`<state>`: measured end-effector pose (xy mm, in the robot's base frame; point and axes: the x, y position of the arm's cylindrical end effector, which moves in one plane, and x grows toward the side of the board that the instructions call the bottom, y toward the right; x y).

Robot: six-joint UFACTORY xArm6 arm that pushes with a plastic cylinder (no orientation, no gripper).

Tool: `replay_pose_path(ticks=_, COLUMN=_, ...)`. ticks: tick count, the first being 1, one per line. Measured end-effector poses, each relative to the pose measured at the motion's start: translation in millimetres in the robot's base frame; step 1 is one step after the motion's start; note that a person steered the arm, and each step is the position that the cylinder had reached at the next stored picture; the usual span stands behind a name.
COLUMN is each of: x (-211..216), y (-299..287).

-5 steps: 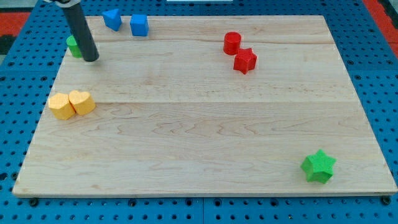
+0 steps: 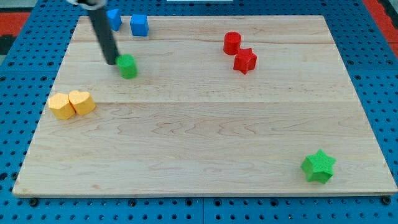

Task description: Move green circle towards green star

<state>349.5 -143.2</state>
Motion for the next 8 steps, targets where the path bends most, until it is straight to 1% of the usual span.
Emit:
replay_pose_path(ticks=1, x=68.5, y=60.7)
replay_pose_path(ticks=2, x=121.2, y=117.4)
replay_pose_path(ticks=3, x=118.5, y=116.8)
replay_pose_path(ticks=4, x=102.6, y=60.3)
replay_pose_path(ticks=5, x=93.4, y=86.6)
replay_pose_path(ticks=6, x=84.5, y=143.8)
replay_pose_path(ticks=7, x=62.1, y=141.2)
replay_pose_path(ticks=8, x=71.3, y=182.2)
